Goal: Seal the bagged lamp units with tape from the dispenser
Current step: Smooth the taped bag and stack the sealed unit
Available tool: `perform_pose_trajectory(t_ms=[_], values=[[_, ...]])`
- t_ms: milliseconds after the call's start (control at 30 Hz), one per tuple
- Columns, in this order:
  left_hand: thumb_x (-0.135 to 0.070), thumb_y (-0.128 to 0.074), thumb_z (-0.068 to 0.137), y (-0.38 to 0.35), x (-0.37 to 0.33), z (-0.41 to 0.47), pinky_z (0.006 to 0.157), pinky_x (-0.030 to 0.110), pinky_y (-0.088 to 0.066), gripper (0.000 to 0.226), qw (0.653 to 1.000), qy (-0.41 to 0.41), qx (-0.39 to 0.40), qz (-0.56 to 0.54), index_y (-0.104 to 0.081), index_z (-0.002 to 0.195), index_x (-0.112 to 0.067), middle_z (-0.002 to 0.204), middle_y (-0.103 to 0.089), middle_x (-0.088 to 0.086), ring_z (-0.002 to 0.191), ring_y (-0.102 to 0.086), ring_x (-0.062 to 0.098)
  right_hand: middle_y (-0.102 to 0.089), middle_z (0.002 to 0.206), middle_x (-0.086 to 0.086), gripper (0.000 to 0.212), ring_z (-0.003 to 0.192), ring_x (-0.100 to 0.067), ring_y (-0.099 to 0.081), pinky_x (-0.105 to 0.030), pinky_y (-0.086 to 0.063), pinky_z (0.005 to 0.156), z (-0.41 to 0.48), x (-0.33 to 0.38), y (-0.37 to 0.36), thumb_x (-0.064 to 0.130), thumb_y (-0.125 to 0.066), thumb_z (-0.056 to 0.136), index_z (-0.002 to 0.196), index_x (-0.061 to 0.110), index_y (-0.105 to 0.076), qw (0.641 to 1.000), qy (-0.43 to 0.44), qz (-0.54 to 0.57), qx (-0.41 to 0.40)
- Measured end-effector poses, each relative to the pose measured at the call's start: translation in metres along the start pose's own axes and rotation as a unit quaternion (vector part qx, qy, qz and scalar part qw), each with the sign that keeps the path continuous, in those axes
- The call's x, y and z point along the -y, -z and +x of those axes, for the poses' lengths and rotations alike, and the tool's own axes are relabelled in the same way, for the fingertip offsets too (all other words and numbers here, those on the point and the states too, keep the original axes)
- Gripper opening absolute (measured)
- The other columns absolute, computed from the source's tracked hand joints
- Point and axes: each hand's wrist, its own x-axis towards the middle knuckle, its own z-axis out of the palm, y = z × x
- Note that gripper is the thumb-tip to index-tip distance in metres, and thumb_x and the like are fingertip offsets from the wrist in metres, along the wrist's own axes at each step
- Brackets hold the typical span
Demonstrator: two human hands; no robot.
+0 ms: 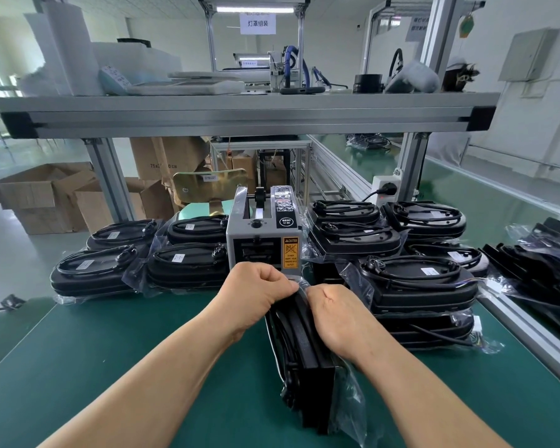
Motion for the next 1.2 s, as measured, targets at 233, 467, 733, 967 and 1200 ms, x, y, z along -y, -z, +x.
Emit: perform_pose_trajectory(t_ms=[233,467,733,967,1200], values=[[-0.033,-0.078,0.079,-0.002,0.009,0.001,0.056,0.025,-0.038,0.021,0.993,-0.024,-0.034,0.108,-0.063,0.069,-0.023,0.051,-0.049,-0.017,0.048,-0.041,0.002,-0.041,0.1,-0.008,0.015,0.092,-0.019,-0.036,-0.029,-0.027,0.079,0.002,-0.002,-0.002,0.01,-0.026,0.108,0.1,0.014,-0.038,1.0,0.001,-0.011,0.004],[-0.035,-0.074,0.075,-0.013,0.014,0.005,0.055,0.025,-0.039,0.023,0.993,0.085,-0.081,-0.002,-0.066,0.086,-0.016,0.074,-0.061,-0.005,0.064,-0.051,0.012,-0.036,0.103,-0.005,0.032,0.093,-0.017,-0.033,-0.029,-0.026,0.079,0.005,-0.003,-0.005,0.025,-0.002,0.091,0.102,0.017,-0.032,0.997,-0.003,-0.076,0.02],[-0.041,-0.083,0.074,-0.012,0.015,0.003,0.051,0.017,-0.041,0.034,0.994,0.097,-0.032,-0.034,-0.062,0.089,-0.018,0.08,-0.062,-0.004,0.064,-0.055,0.008,-0.036,0.101,-0.007,0.041,0.092,-0.019,-0.032,-0.029,-0.025,0.078,0.006,-0.006,-0.007,0.024,-0.004,0.073,0.101,0.016,-0.033,0.996,-0.006,-0.089,0.021],[-0.015,-0.074,0.088,-0.011,0.019,-0.004,0.05,0.019,-0.047,0.014,0.976,0.12,-0.001,-0.184,-0.064,0.099,-0.017,0.077,-0.062,-0.005,0.055,-0.06,-0.001,-0.045,0.094,-0.007,0.045,0.087,-0.021,-0.042,-0.032,-0.031,0.075,0.001,-0.009,-0.009,0.042,-0.006,0.099,0.095,0.015,-0.041,0.999,-0.036,0.026,-0.022],[-0.009,-0.068,0.089,-0.018,0.007,-0.012,0.047,0.022,-0.047,0.008,0.968,0.154,-0.066,-0.187,-0.069,0.092,-0.016,0.072,-0.066,0.001,0.056,-0.054,0.011,-0.039,0.156,-0.004,0.12,0.139,-0.021,-0.042,-0.03,-0.037,0.104,-0.002,0.001,0.001,0.075,-0.073,0.065,0.159,0.026,-0.015,0.984,-0.066,0.153,0.055]])
